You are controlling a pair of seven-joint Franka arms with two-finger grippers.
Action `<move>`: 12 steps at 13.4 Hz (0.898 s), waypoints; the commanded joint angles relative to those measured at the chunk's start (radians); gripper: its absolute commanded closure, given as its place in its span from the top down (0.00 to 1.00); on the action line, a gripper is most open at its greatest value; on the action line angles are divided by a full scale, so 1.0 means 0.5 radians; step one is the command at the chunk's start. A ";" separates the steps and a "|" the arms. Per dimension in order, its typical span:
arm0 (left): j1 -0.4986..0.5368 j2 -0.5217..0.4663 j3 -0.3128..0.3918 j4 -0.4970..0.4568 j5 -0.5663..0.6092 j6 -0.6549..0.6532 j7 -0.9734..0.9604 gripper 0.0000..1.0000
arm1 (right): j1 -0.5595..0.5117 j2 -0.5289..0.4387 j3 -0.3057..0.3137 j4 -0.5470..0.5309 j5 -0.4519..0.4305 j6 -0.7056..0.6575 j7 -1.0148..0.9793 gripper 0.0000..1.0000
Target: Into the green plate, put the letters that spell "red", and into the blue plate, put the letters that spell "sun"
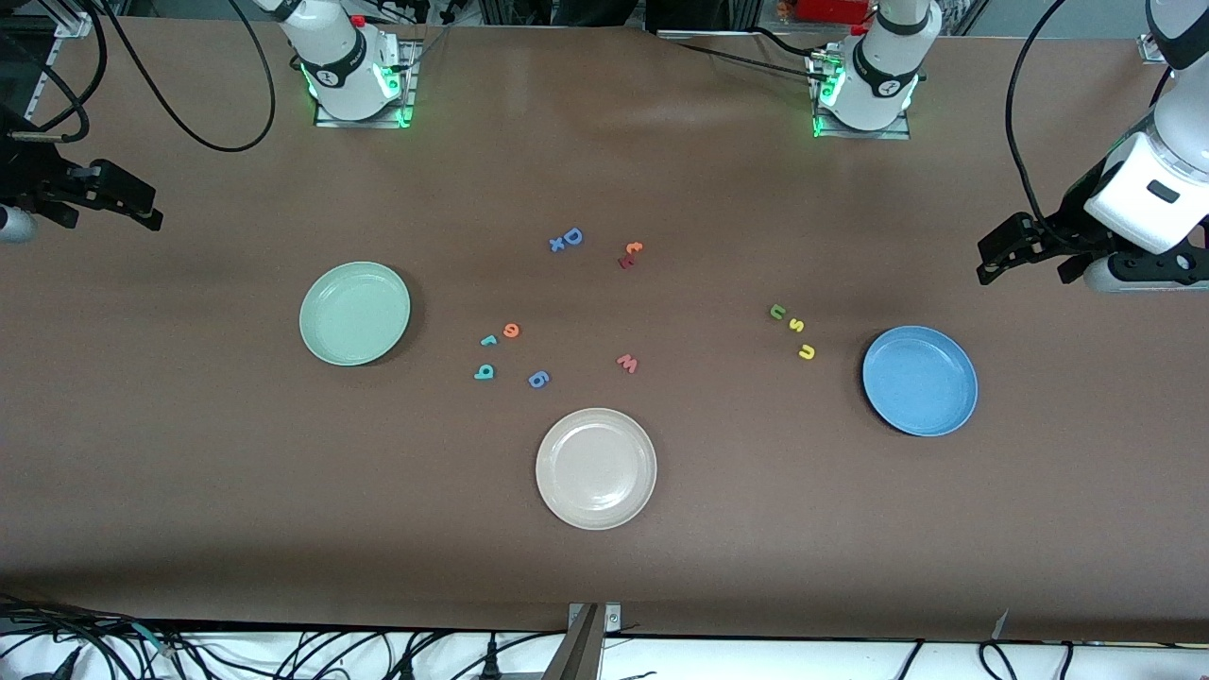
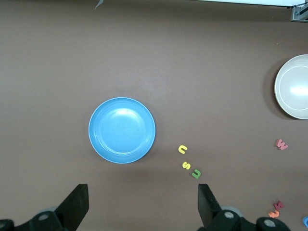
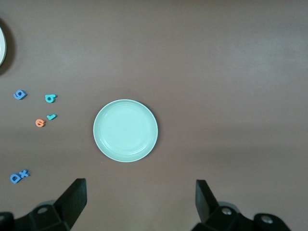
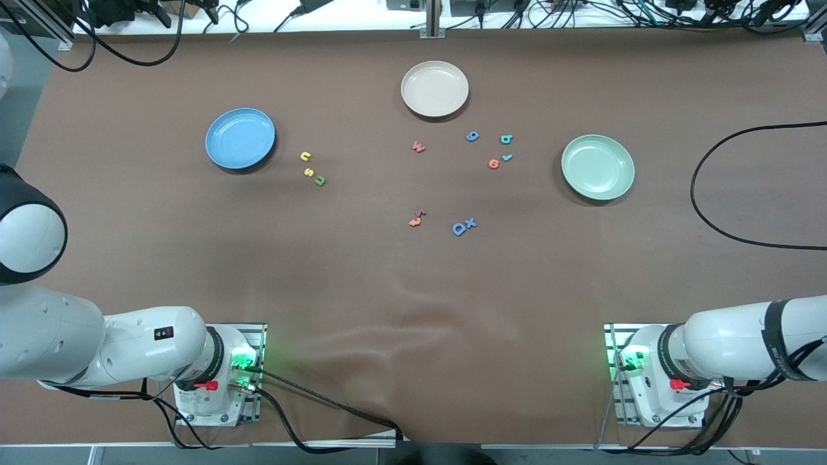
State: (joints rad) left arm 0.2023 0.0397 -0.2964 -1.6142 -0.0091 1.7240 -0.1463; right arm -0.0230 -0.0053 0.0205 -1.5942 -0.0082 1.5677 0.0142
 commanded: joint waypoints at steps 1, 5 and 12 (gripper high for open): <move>0.010 -0.006 -0.012 -0.002 -0.071 -0.021 -0.002 1.00 | -0.012 -0.005 -0.001 0.016 0.026 -0.049 -0.007 1.00; 0.010 -0.003 -0.009 -0.002 -0.071 -0.021 -0.005 1.00 | -0.012 -0.008 0.002 0.019 0.029 -0.074 0.005 1.00; 0.010 -0.006 -0.008 0.001 -0.071 -0.021 -0.002 1.00 | -0.012 -0.014 0.002 0.019 0.029 -0.077 0.008 1.00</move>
State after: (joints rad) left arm 0.2023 0.0446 -0.2995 -1.6142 -0.0091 1.7228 -0.1468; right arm -0.0231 -0.0054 0.0205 -1.5942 -0.0081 1.5486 0.0142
